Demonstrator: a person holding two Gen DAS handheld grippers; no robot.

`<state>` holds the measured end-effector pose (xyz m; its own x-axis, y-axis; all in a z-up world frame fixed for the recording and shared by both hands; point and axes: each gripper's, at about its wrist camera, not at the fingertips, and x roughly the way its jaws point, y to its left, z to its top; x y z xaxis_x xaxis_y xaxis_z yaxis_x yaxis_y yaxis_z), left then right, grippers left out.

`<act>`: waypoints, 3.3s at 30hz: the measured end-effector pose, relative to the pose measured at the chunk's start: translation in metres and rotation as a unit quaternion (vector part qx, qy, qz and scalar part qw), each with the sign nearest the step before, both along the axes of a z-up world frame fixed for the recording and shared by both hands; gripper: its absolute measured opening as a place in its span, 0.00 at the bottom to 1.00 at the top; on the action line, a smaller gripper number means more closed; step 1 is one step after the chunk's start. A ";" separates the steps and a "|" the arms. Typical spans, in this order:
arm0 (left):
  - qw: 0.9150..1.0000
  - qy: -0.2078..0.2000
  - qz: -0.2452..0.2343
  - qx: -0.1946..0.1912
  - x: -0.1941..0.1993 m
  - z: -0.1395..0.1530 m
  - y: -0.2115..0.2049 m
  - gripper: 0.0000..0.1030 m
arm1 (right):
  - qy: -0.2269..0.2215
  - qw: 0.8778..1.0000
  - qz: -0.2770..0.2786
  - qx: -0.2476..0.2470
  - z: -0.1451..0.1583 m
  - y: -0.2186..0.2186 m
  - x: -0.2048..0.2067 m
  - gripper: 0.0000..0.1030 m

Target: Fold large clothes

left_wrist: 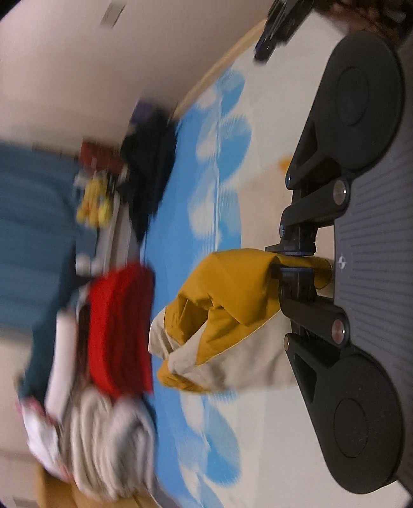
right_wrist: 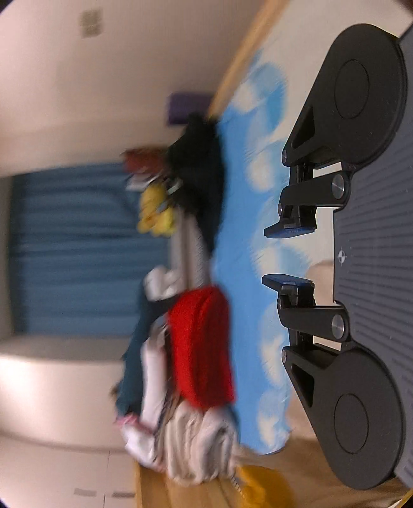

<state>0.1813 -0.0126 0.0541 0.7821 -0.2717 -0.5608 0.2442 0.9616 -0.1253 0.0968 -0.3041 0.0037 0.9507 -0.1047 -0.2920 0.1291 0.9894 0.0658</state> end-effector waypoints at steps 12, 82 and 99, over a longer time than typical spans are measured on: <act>0.964 0.183 -0.193 0.028 0.007 -0.116 -0.209 0.19 | 0.010 0.999 0.000 0.046 0.001 -0.054 -0.015 0.26; 0.948 0.215 -0.221 0.077 0.109 -0.109 -0.033 0.53 | 0.175 0.984 0.039 0.012 -0.042 -0.022 0.003 0.05; 0.964 0.254 -0.074 0.014 0.156 -0.118 -0.005 0.56 | 0.245 0.936 0.007 0.252 -0.105 -0.036 0.152 0.50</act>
<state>0.3371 -0.0177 -0.0640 0.3585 -0.3389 -0.8698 0.2939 0.9254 -0.2394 0.2489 -0.3406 -0.1011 0.6901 0.1749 -0.7022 0.2529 0.8509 0.4604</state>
